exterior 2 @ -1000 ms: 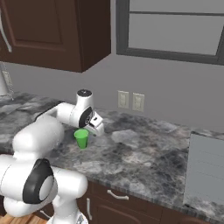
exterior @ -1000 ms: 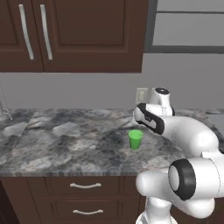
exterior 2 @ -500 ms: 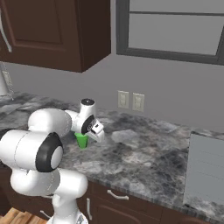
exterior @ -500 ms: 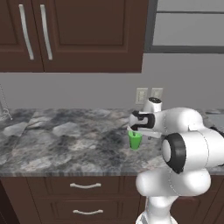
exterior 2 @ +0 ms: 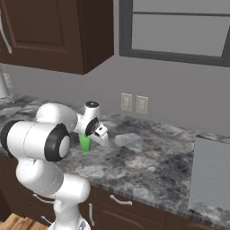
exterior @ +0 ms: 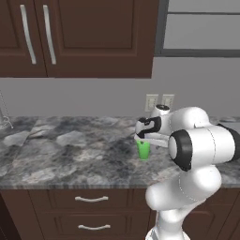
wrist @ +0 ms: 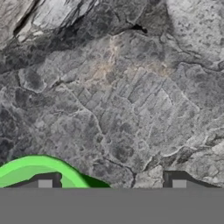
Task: Place the pitcher and cup on the dining counter for serving.
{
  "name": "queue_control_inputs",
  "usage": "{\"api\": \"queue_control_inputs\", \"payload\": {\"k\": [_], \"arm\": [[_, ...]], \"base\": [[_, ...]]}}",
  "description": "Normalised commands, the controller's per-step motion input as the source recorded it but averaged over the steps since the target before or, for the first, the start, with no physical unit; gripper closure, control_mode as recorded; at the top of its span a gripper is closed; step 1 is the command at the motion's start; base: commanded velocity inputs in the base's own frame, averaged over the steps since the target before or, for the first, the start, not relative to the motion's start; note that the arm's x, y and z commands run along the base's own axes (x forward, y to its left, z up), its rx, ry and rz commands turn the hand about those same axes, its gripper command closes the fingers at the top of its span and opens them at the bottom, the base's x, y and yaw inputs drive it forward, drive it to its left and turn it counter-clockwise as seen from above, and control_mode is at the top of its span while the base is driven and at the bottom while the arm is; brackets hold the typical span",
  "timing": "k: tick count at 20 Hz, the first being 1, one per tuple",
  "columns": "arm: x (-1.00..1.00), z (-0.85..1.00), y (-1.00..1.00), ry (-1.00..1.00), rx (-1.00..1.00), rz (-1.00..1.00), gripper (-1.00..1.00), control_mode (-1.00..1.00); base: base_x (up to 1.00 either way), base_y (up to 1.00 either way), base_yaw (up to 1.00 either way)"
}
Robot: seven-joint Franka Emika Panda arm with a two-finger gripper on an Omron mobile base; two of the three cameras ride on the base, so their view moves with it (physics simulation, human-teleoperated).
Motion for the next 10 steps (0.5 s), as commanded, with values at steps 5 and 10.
{"api": "queue_control_inputs", "payload": {"k": [5, 10], "arm": [[-0.13, -0.2, 0.0, 0.01, 0.0, 0.0, 1.0, -1.0], [-0.01, 0.0, 0.0, 0.0, 0.0, 0.0, 1.0, -1.0]], "base": [[0.0, 0.0, 0.0], [0.0, 0.0, 0.0]]}}
